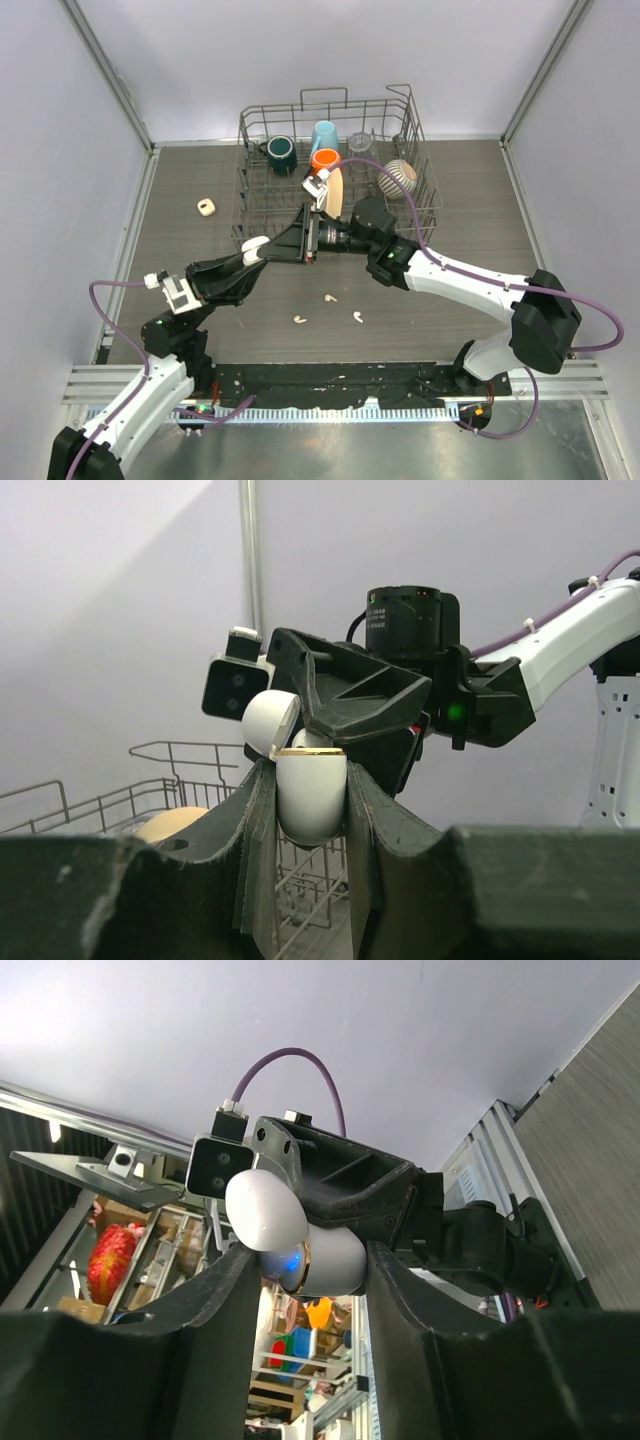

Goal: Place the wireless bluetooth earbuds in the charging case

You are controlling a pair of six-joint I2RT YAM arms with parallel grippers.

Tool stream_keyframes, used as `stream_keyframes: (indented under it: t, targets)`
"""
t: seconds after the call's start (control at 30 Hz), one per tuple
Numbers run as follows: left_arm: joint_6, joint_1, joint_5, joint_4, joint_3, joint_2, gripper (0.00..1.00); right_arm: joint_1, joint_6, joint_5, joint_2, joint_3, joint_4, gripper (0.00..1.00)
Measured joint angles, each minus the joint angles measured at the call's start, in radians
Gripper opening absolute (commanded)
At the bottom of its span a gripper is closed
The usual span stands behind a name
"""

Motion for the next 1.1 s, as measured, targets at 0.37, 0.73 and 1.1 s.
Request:
stream_keyframes:
  t: [0.37,0.73,1.1]
  targets:
    - [-0.003,0.000,0.000,0.011,0.002,0.008,0.15,-0.003,0.014,-0.015,0.010,-0.016,0.059,0.06]
    - [0.005,0.000,0.033,-0.077,0.002,-0.025,0.17,-0.002,-0.192,0.021,-0.042,0.019,-0.135,0.02]
    - [0.031,0.000,0.053,-0.169,0.003,-0.045,0.00,-0.003,-0.275,0.038,-0.047,0.031,-0.215,0.01]
